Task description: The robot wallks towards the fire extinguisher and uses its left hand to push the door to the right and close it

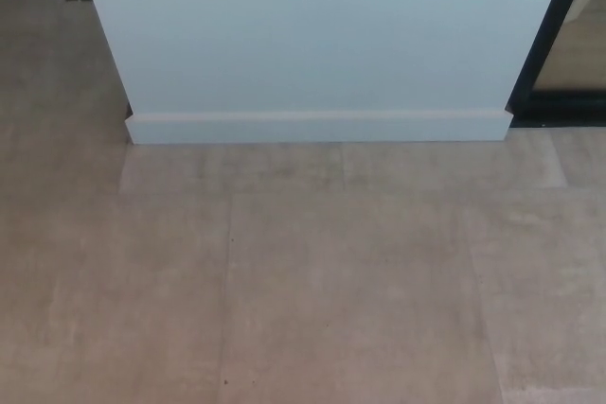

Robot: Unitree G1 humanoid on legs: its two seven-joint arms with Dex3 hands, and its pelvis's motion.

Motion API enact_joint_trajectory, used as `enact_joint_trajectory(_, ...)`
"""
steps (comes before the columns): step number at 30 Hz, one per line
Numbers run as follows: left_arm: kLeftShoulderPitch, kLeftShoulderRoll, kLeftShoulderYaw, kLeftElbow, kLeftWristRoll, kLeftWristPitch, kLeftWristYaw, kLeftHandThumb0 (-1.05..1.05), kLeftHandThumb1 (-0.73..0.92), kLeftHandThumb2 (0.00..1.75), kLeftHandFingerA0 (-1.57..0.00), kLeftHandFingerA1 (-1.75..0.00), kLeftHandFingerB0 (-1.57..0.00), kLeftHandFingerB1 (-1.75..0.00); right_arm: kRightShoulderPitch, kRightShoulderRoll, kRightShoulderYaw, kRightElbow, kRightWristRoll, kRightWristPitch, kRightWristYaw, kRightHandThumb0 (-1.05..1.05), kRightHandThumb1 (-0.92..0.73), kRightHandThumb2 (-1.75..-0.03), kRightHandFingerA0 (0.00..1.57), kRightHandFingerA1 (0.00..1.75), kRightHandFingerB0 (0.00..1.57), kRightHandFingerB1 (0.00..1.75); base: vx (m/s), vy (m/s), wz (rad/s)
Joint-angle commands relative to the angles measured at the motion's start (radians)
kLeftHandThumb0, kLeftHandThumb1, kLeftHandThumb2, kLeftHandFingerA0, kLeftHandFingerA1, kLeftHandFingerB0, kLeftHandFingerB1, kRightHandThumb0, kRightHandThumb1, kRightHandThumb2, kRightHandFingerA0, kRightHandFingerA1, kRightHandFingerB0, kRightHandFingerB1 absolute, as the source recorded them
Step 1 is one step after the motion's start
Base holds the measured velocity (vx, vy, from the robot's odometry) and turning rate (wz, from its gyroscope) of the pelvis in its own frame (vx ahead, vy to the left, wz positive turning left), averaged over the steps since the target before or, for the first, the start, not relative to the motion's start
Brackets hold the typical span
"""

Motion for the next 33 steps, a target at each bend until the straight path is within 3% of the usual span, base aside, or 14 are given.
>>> enact_joint_trajectory(1, -0.011, 0.011, 0.022, -0.003, -0.019, -0.038, 0.017, -0.61, 0.35, 0.73, -0.29, -0.52, -0.27, -0.44, -0.004, -0.03, -0.033, -0.035, 0.017, -0.042, -0.021, -0.59, -0.37, -0.71, 0.14, 0.53, 0.09, 0.42, 0.0, 0.0, 0.0)
enact_joint_trajectory(3, -0.016, 0.02, 0.044, -0.023, -0.04, -0.039, 0.007, -0.54, 0.43, 0.53, -0.26, -0.48, -0.29, -0.35, -0.003, -0.041, -0.066, -0.074, 0.045, -0.032, -0.003, -0.63, -0.38, -0.73, 0.14, 0.52, 0.09, 0.42, 0.0, 0.0, 0.0)
enact_joint_trajectory(7, -0.03, 0.031, 0.073, -0.019, -0.058, -0.043, -0.004, -0.58, 0.34, 0.71, -0.23, -0.53, -0.21, -0.44, -0.003, -0.049, -0.107, -0.092, 0.069, -0.029, 0.017, -0.61, -0.38, -0.72, 0.2, 0.53, 0.1, 0.4, 0.0, 0.0, 0.0)
enact_joint_trajectory(12, -0.032, 0.028, 0.098, -0.018, -0.067, -0.04, -0.014, -0.54, 0.41, 0.53, -0.3, -0.49, -0.29, -0.35, -0.001, -0.046, -0.122, -0.089, 0.067, -0.032, 0.028, -0.65, -0.37, -0.74, 0.17, 0.52, 0.1, 0.42, 0.0, 0.0, 0.0)
enact_joint_trajectory(18, -0.029, 0.028, 0.109, -0.032, -0.07, -0.057, -0.014, -0.52, 0.44, 0.53, -0.25, -0.47, -0.27, -0.36, 0.007, -0.041, -0.127, -0.095, 0.064, -0.028, 0.02, -0.62, -0.37, -0.73, 0.16, 0.51, 0.05, 0.4, 0.01, -0.015, 0.08)
enact_joint_trajectory(19, -0.034, 0.027, 0.12, -0.034, -0.082, -0.045, -0.021, -0.51, 0.35, 0.7, -0.26, -0.53, -0.21, -0.45, 0.003, -0.04, -0.13, -0.095, 0.067, -0.028, 0.02, -0.59, -0.45, -0.55, 0.19, 0.47, 0.09, 0.3, -0.04, 0.069, 0.2)
enact_joint_trajectory(20, -0.041, 0.024, 0.134, -0.038, -0.099, -0.029, -0.029, -0.5, 0.34, 0.7, -0.26, -0.54, -0.22, -0.45, -0.006, -0.039, -0.132, -0.091, 0.068, -0.025, 0.016, -0.62, -0.37, -0.74, 0.18, 0.54, 0.03, 0.36, -0.05, 0.07, -0.12)
enact_joint_trajectory(22, -0.042, 0.021, 0.14, -0.04, -0.104, -0.026, -0.032, -0.5, 0.34, 0.7, -0.26, -0.54, -0.22, -0.45, -0.012, -0.038, -0.131, -0.086, 0.064, -0.021, 0.011, -0.62, -0.37, -0.74, 0.18, 0.54, 0.03, 0.36, -0.02, 0.04, -0.04)
enact_joint_trajectory(24, -0.042, 0.021, 0.137, -0.046, -0.098, -0.028, -0.035, -0.54, 0.34, 0.71, -0.26, -0.54, -0.22, -0.46, -0.021, -0.034, -0.133, -0.078, 0.066, -0.018, 0.012, -0.59, -0.45, -0.55, 0.24, 0.49, 0.1, 0.3, 0.05, 0.056, -0.08)
enact_joint_trajectory(25, -0.044, 0.019, 0.134, -0.045, -0.093, -0.03, -0.033, -0.58, 0.33, 0.72, -0.27, -0.52, -0.23, -0.45, -0.023, -0.032, -0.132, -0.084, 0.065, -0.012, 0.012, -0.61, -0.37, -0.74, 0.17, 0.53, 0.05, 0.35, 0.02, 0.122, -0.1)
enact_joint_trajectory(28, -0.043, 0.014, 0.128, -0.049, -0.085, -0.036, -0.031, -0.58, 0.33, 0.72, -0.26, -0.53, -0.24, -0.45, -0.02, -0.03, -0.128, -0.104, 0.06, 0.0, 0.008, -0.61, -0.37, -0.74, 0.17, 0.54, 0.03, 0.36, 0.1, 0.194, 0.37)
enact_joint_trajectory(29, -0.043, 0.014, 0.13, -0.052, -0.087, -0.034, -0.031, -0.55, 0.33, 0.71, -0.26, -0.53, -0.24, -0.45, -0.018, -0.031, -0.126, -0.109, 0.056, 0.004, 0.005, -0.59, -0.46, -0.55, 0.19, 0.49, 0.1, 0.31, 0.15, 0.316, -0.49)
enact_joint_trajectory(32, -0.042, 0.013, 0.133, -0.056, -0.09, -0.03, -0.03, -0.55, 0.33, 0.71, -0.26, -0.53, -0.24, -0.45, -0.014, -0.033, -0.121, -0.121, 0.05, 0.011, 0.001, -0.59, -0.46, -0.55, 0.19, 0.49, 0.1, 0.31, 0.22, 0.399, -0.03)
enact_joint_trajectory(33, -0.043, 0.015, 0.133, -0.055, -0.088, -0.029, -0.028, -0.55, 0.34, 0.71, -0.26, -0.52, -0.24, -0.45, -0.015, -0.033, -0.123, -0.117, 0.053, 0.01, 0.006, -0.62, -0.38, -0.72, 0.14, 0.51, 0.05, 0.4, 0.18, 0.252, -0.02)
